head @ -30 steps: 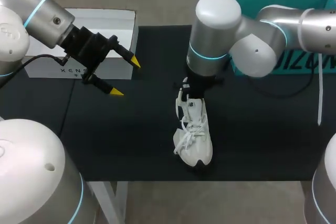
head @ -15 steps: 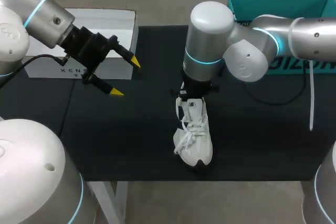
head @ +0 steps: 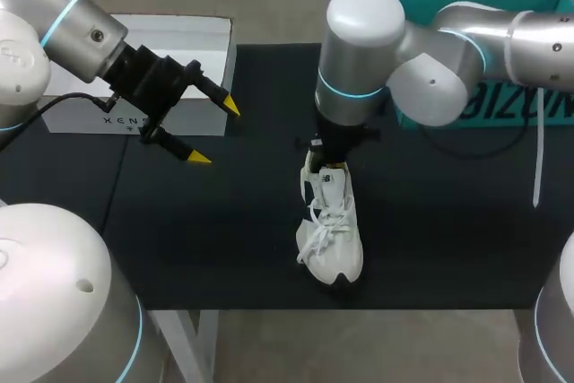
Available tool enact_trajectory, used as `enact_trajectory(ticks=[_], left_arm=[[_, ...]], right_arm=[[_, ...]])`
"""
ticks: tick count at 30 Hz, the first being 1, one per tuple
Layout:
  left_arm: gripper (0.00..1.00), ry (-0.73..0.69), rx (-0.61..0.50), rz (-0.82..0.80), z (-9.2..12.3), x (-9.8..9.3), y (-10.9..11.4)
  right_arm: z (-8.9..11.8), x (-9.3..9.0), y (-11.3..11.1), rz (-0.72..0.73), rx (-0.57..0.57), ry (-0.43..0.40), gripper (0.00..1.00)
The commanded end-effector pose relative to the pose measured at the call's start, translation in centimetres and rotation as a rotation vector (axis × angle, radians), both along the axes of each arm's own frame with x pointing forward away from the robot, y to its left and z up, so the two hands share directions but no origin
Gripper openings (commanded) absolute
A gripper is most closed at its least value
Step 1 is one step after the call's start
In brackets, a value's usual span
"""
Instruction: Take the shoe out of the shoebox, open the shoe tongue, remove and reinsert the insole, then place the shoe into the shoebox
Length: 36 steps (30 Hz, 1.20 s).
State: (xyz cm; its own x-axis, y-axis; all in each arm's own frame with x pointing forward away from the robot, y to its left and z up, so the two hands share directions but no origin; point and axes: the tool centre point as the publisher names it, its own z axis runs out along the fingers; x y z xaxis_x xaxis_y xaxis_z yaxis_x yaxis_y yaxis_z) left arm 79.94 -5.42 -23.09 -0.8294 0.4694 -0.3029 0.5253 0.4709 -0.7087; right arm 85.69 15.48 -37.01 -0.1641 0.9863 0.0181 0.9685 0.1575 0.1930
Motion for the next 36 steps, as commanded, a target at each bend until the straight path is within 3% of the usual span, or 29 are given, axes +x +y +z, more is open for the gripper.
enact_trajectory(ticks=[1, 26, 36], left_arm=[[1.0, 0.0, 0.003, -0.001, 0.0, 0.0, 0.0], [1.0, 0.0, 0.003, -0.001, 0.0, 0.0, 0.0], [1.0, 0.0, 0.003, -0.001, 0.0, 0.0, 0.0]], right_arm=[[1.0, -0.5, -0.7, -0.008, -0.006, -0.004, 0.0], [-5.1, -2.1, 0.8, 0.046, -0.024, 0.112, 0.0], [-1.7, -0.8, -0.6, 0.015, -0.036, 0.08, 0.0]])
